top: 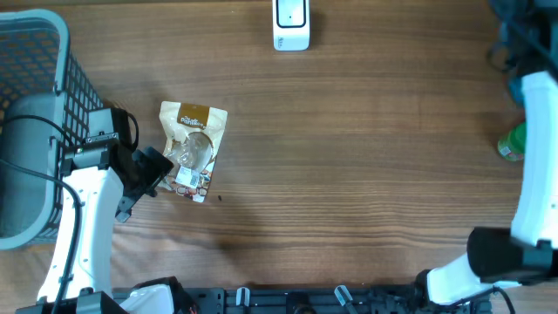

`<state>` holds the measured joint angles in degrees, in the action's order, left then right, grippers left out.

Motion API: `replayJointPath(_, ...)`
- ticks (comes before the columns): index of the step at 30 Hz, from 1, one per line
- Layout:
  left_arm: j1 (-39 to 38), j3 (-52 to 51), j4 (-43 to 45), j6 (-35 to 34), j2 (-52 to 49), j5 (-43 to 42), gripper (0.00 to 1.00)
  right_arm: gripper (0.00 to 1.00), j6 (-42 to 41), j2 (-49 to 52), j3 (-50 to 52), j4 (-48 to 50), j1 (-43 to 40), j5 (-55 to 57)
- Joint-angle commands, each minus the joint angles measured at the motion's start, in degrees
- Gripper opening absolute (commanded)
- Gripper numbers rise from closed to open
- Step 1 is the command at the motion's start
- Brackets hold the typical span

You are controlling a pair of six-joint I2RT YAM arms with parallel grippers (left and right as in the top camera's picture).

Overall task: Scan the item barcode
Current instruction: 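Carry the tissue pack to the right table edge and release it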

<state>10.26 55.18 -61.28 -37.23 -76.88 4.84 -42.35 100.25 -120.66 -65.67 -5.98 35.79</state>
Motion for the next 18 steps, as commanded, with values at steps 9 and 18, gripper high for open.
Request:
replayJointPath(9, 0.5, 0.1, -0.7, -1.2, 0.0, 0.6, 1.00, 0.23, -0.9, 23.2, 20.4, 8.0, -29.2, -4.7)
replayJointPath(18, 0.5, 0.1, -2.2, -0.7, 0.0, 0.9, 1.00, 1.00, 4.9, 18.2, 12.5, 4.8, -33.4, -13.0)
